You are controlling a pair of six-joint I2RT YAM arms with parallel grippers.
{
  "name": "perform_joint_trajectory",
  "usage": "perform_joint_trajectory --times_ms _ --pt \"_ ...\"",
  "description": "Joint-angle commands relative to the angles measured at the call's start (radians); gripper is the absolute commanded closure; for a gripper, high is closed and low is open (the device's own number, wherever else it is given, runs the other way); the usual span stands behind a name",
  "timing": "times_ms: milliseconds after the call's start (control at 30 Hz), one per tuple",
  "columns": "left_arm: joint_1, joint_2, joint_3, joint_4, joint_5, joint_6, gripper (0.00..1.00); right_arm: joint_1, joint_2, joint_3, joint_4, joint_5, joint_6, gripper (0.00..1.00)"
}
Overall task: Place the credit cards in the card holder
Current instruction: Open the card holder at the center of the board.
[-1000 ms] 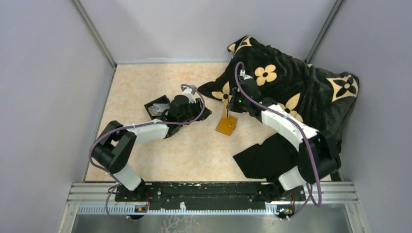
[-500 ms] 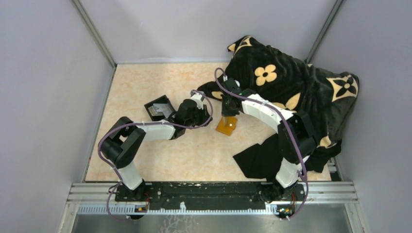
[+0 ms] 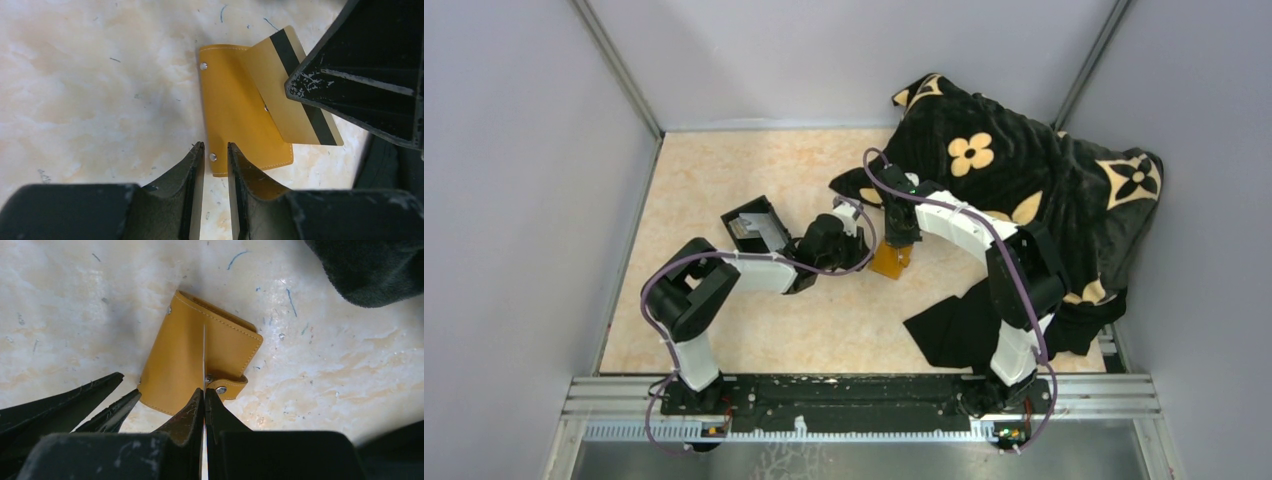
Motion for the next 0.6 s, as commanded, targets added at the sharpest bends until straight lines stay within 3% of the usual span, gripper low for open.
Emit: perform_joint_trajectory --times_ms 0,567 --pt "-0.027 0.017 0.033 0.044 -0.013 0.022 0.70 0.012 -0.012 0.049 -0.044 0.066 0.008 1.00" --pt "-0.086 0.080 0.097 -0.005 -0.053 0.051 0.70 0.012 -0.103 0.025 -0.075 0.139 0.011 1.00"
